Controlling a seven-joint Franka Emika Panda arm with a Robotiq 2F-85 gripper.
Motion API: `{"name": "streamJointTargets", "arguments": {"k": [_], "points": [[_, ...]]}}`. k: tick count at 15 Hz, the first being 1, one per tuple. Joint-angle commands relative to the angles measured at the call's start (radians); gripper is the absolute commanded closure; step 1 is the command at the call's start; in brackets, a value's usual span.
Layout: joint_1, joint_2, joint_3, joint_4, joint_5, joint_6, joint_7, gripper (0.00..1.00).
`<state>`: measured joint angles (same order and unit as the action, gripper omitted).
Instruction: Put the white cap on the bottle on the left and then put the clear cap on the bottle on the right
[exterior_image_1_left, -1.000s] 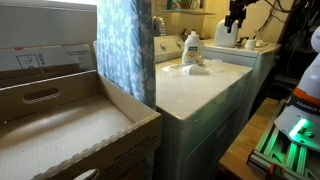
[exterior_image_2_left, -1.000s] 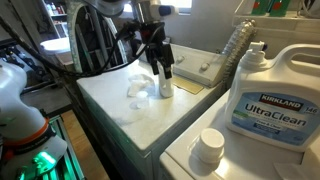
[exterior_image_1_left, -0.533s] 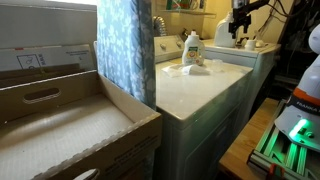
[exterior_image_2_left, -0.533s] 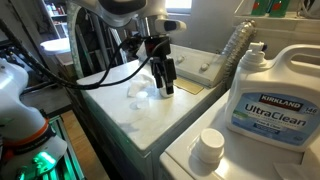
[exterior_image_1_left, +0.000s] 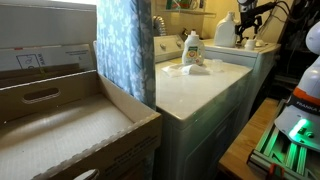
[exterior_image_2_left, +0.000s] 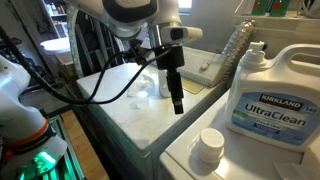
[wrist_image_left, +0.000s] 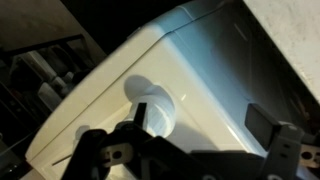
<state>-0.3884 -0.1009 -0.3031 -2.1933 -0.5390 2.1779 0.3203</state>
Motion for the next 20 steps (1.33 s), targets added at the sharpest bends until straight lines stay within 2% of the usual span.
{"name": "streamJointTargets", "arguments": {"k": [1, 6, 13, 20], "points": [[-0.025, 0.052, -0.039, 0.046, 0.012, 0.046, 0.137, 0.00], [-0.042, 0.114, -0.085, 0.088, 0.070, 0.133, 0.233, 0.00], [-0.050, 0.192, -0.128, 0.102, 0.267, 0.270, 0.149, 0.00], [-0.058, 0.243, -0.157, 0.124, 0.345, 0.282, 0.109, 0.00]]}}
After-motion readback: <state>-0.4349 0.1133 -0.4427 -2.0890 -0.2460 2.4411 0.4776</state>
